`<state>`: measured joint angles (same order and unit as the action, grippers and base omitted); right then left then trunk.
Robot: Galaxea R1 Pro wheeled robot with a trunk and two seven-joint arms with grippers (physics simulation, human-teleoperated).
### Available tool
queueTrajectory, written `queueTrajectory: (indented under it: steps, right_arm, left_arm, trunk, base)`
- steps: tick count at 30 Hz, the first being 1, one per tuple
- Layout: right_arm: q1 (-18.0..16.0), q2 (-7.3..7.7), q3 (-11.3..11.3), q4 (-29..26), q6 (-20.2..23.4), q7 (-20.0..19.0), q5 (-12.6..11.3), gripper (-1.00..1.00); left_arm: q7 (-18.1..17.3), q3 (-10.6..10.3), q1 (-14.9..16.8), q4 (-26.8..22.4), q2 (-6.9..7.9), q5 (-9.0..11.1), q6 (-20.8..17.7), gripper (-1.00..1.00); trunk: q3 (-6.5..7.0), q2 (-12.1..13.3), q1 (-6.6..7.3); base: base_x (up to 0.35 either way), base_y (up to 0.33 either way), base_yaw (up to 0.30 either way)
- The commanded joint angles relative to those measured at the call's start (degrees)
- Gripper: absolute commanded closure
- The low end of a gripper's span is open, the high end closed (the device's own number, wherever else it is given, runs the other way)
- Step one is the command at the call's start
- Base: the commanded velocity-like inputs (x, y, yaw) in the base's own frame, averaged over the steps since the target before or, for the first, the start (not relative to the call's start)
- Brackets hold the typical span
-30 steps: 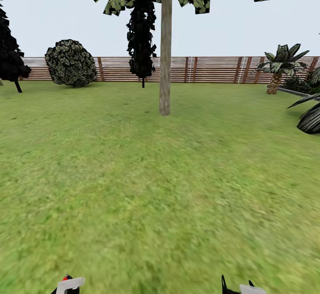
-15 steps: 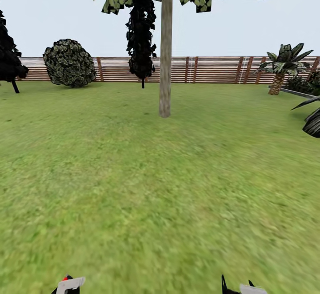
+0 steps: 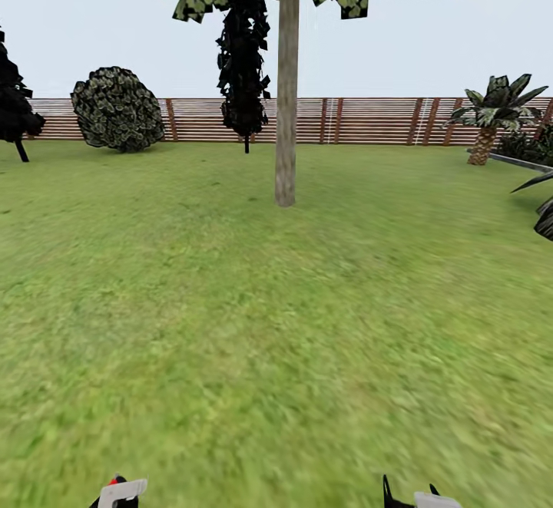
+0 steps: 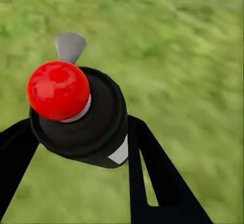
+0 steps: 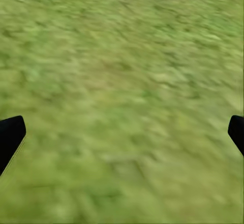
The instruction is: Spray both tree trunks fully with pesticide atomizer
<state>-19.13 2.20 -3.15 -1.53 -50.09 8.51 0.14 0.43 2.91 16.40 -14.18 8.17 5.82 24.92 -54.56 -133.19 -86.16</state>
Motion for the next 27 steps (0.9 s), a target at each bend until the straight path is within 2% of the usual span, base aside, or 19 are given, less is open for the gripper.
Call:
queueTrajectory:
  steps: [1, 27]
  right_arm:
    - [0.0, 0.00, -0.3, 0.0, -0.2, -0.1, 0.0, -1.00]
    - [0.0, 0.00, -0.3, 0.0, -0.2, -0.1, 0.0, -1.00]
  left_arm:
    - [-0.1, -0.1, 0.0, 0.1, 0.00, 0.5, 0.2, 1.00]
    - [-0.1, -0.1, 0.0, 0.1, 0.00, 0.5, 0.1, 1.00]
  trunk:
    - [-0.05, 0.0, -0.02]
    - [-0.05, 0.0, -0.02]
  base:
    - [0.341, 0.000, 0.000]
    - [0.341, 0.000, 0.000]
